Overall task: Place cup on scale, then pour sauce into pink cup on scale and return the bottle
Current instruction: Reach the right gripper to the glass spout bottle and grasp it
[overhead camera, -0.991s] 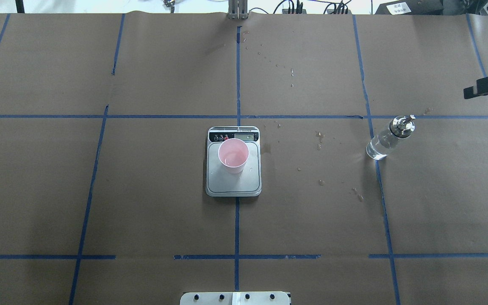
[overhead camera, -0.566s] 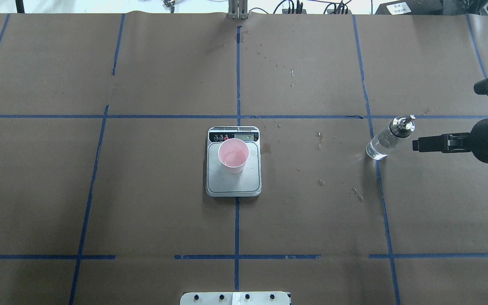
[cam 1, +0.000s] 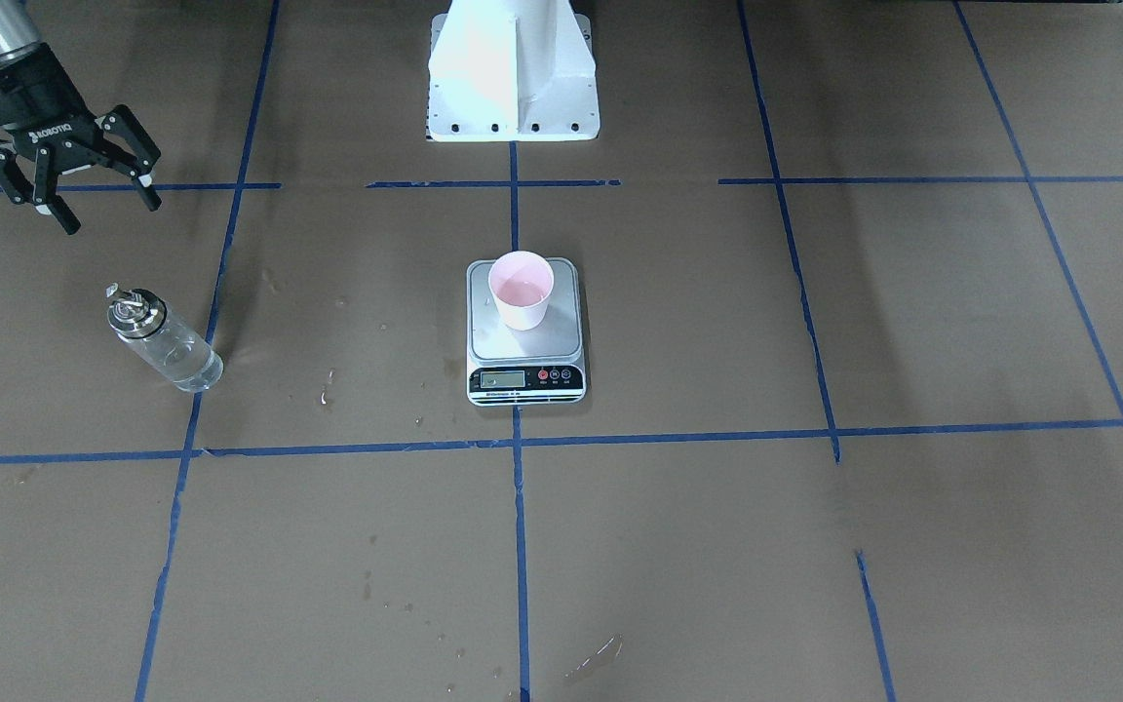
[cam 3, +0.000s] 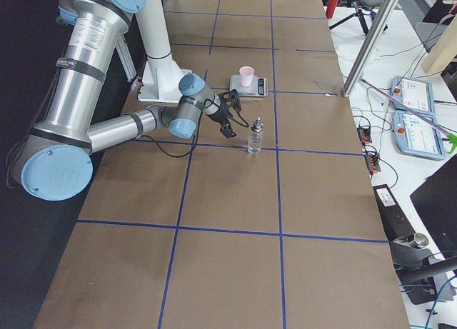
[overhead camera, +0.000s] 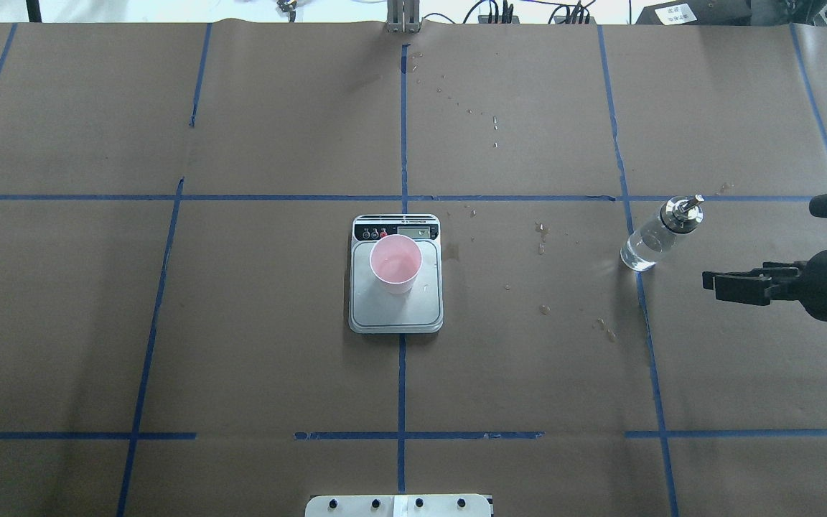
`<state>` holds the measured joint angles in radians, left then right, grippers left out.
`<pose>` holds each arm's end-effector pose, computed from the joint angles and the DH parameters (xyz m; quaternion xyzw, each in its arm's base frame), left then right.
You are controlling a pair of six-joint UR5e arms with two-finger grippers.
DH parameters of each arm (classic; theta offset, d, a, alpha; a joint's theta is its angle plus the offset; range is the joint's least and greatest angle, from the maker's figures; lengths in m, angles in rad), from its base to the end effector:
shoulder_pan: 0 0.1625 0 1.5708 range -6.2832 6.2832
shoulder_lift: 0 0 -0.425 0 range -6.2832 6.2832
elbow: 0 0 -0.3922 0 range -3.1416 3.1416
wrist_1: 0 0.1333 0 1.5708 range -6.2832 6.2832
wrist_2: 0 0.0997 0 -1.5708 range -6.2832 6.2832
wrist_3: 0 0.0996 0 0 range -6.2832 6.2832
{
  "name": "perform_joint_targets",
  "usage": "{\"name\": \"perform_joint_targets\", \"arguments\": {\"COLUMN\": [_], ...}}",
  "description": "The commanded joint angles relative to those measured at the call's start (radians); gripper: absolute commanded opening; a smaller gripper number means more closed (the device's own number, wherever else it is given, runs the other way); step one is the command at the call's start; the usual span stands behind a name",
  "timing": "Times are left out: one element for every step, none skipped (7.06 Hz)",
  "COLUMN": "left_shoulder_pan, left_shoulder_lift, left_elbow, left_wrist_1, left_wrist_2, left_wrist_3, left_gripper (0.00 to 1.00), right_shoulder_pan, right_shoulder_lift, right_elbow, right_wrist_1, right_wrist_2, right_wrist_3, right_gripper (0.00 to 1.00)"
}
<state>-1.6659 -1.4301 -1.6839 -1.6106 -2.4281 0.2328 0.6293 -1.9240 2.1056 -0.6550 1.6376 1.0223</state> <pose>-0.0988 -0.4255 0.6581 0.0733 0.4092 0.0651 0.9072 -0.2267 -0.3217 0.4470 0.2659 -0.4493 0.0170 0.8527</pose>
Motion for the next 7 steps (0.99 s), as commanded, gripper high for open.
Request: {"name": "perform_joint_targets", "arguments": {"left_shoulder_pan": [0.001, 0.001, 0.001, 0.001, 0.001, 0.001, 0.001], "left_shoulder_lift": [0.025, 0.027, 0.027, 0.027, 0.028, 0.031, 0.031], "left_elbow": [-0.011, -0.013, -0.013, -0.013, -0.013, -0.013, -0.013], "left_wrist_1": [-0.043, -0.045, -0.045, -0.057, -0.057, -0.057, -0.057], "left_wrist_2": [-0.009, -0.008, -0.008, -0.005, -0.005, -0.005, -0.005], "left_wrist_3": [-0.012, -0.012, -0.013, -0.013, -0.013, -0.013, -0.013], "left_gripper": [1.00, 1.00, 1.00, 1.00, 1.00, 1.00, 1.00], "right_shoulder_pan": [-0.043, -0.071, -0.085, -0.098, -0.112, -0.118, -0.131], "right_shoulder_lift": [0.032, 0.043, 0.083, 0.120, 0.138, 0.138, 0.141], "right_elbow": [-0.148, -0.182, -0.212, -0.255, -0.272, -0.273, -0.277], "right_wrist_1": [0.156, 0.169, 0.172, 0.172, 0.172, 0.172, 0.170], "right_wrist_2": [-0.095, -0.149, -0.188, -0.226, -0.257, -0.280, -0.309], "right_wrist_3": [-0.005, -0.007, -0.008, -0.010, -0.011, -0.014, -0.018], "right_gripper": [1.00, 1.00, 1.00, 1.00, 1.00, 1.00, 1.00]}}
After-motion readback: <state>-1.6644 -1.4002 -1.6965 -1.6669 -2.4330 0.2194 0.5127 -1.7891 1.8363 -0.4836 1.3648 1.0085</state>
